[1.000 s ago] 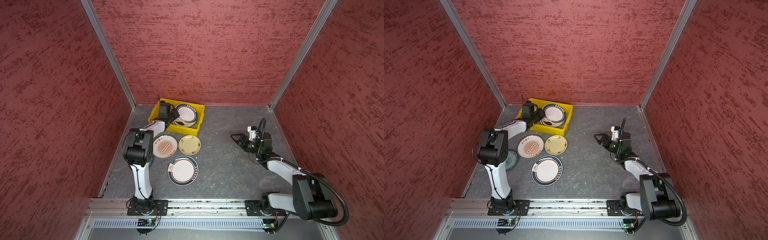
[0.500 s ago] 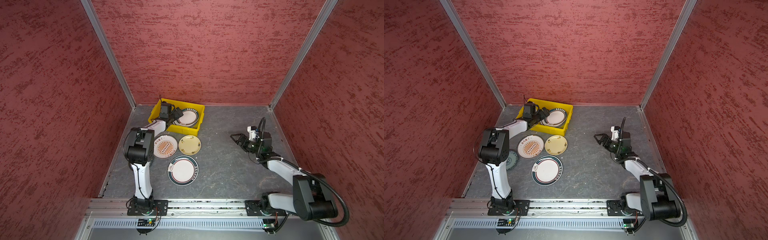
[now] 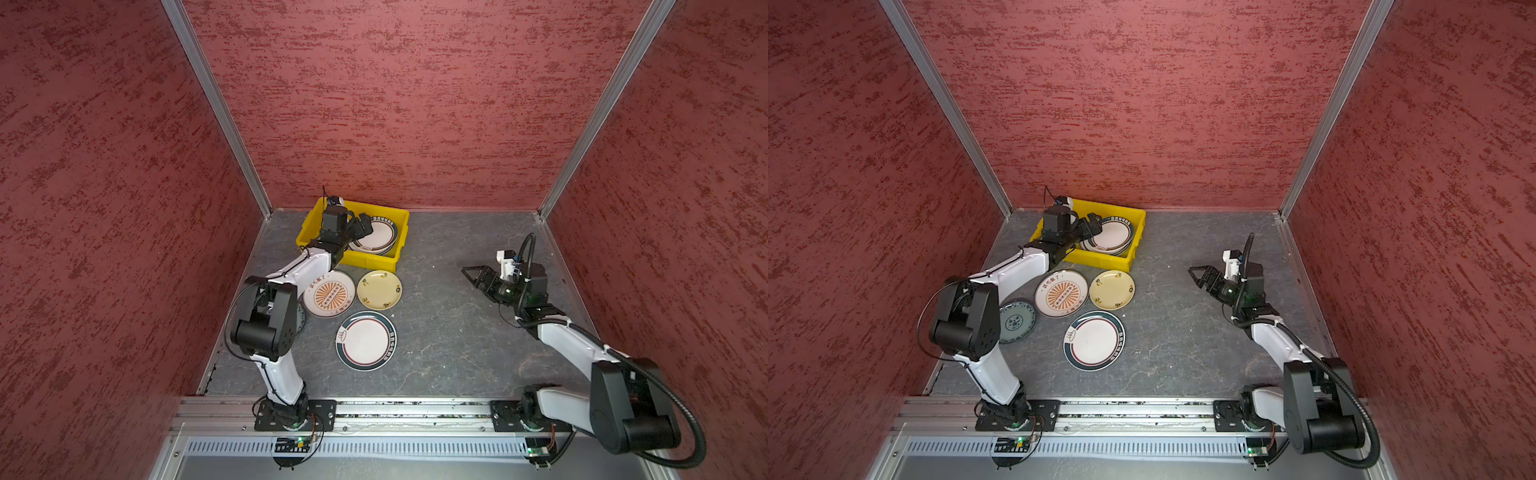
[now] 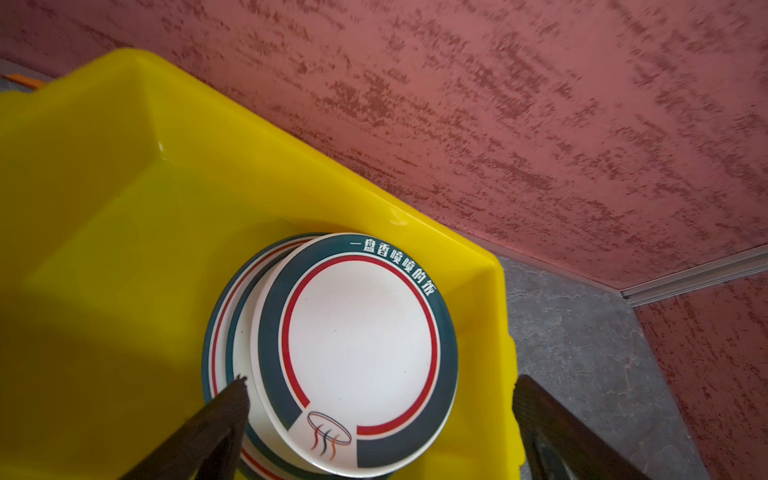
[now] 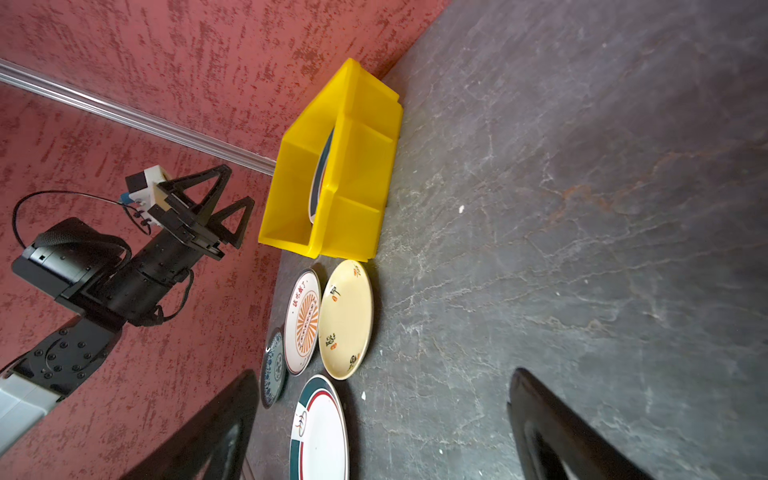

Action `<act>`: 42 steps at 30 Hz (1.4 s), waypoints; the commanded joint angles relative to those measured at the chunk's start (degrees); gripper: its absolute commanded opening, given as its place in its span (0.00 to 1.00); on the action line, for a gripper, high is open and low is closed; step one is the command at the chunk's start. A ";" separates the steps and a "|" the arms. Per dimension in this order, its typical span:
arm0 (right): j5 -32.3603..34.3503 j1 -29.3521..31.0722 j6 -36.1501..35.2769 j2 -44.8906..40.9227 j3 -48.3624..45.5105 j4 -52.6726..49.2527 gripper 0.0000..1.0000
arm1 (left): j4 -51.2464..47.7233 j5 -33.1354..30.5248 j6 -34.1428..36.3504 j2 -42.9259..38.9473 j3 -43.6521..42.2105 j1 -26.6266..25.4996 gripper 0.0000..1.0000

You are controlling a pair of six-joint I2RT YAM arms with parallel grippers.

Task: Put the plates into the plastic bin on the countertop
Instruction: 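Move left gripper down to the green-rimmed plate nearest the robot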

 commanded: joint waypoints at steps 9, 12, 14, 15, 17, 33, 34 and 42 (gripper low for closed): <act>-1.35 0.10 2.41 -3.77 0.39 2.54 0.95 | -7.56 -11.44 0.43 -23.99 -16.46 -3.05 0.99; -1.76 0.42 2.66 -3.35 1.22 2.88 0.95 | -12.82 -11.89 -0.92 -30.08 -20.24 -3.52 0.99; -1.76 0.79 3.01 -2.69 1.76 3.33 0.95 | -16.10 -11.33 -2.77 -33.90 -23.32 -3.72 0.99; -1.85 1.15 3.34 -2.15 2.12 3.77 0.95 | -18.11 -11.36 -4.14 -35.98 -24.94 -3.78 0.99; -1.94 1.92 3.81 -0.92 2.89 4.41 0.95 | -22.66 -12.33 -7.94 -39.73 -27.69 -3.69 0.99; -1.15 8.61 6.03 10.11 8.28 10.02 0.94 | -39.93 -4.27 -20.24 -58.87 -43.05 -0.86 1.00; -0.95 8.79 5.66 10.03 8.36 9.68 0.94 | -39.95 -3.64 -20.60 -59.27 -43.97 -0.77 0.99; 0.00 9.00 4.85 10.37 8.64 8.77 0.94 | -34.75 2.75 -23.15 -57.73 -49.77 1.71 0.75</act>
